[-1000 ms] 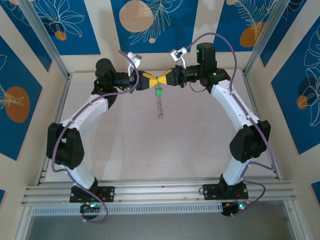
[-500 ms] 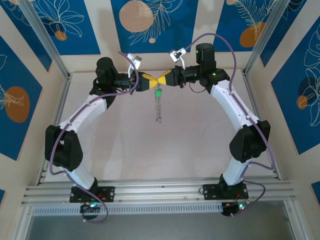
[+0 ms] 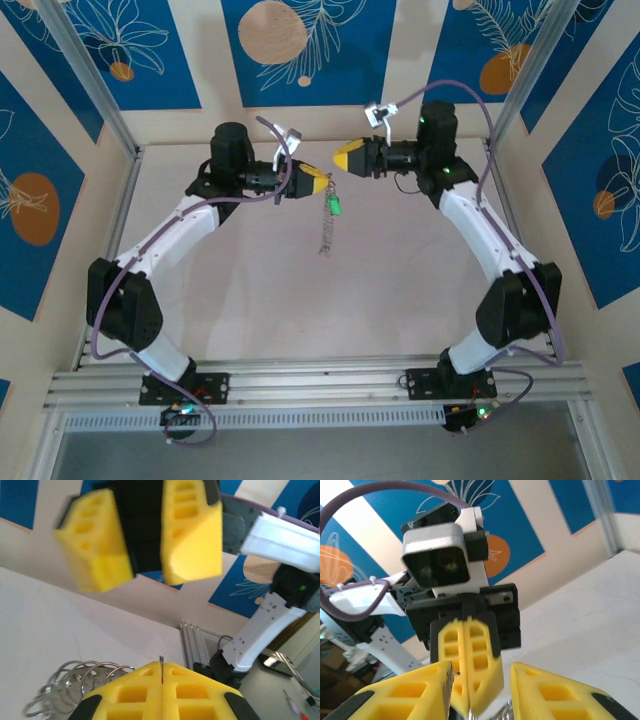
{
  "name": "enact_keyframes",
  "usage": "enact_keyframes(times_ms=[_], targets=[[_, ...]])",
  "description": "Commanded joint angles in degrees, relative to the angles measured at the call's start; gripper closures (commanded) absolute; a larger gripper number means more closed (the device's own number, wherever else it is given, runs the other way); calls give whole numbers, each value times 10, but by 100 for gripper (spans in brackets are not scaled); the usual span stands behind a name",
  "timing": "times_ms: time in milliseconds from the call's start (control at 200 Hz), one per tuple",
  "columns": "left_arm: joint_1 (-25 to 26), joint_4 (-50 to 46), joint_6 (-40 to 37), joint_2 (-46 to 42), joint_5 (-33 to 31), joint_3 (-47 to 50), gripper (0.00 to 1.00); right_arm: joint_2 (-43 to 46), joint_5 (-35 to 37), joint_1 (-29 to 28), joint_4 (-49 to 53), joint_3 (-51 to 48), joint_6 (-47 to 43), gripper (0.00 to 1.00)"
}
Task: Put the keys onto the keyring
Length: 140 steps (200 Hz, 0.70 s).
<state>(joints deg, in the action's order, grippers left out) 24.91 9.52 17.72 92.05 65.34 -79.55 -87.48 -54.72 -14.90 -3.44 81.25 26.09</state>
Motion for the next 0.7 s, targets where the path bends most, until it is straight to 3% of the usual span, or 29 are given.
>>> enact_keyframes(times_ms=[0,215,695], targets=[[-1,120,70,-37,-28,22,100,61,78,5,-119,-86,60,61],[7,213,137,-51,-65,60,100,127,171,-11,-220,-228,86,56],[9,309,219,-38,-56,60,100,139,186,-53,-231,-258,21,52]])
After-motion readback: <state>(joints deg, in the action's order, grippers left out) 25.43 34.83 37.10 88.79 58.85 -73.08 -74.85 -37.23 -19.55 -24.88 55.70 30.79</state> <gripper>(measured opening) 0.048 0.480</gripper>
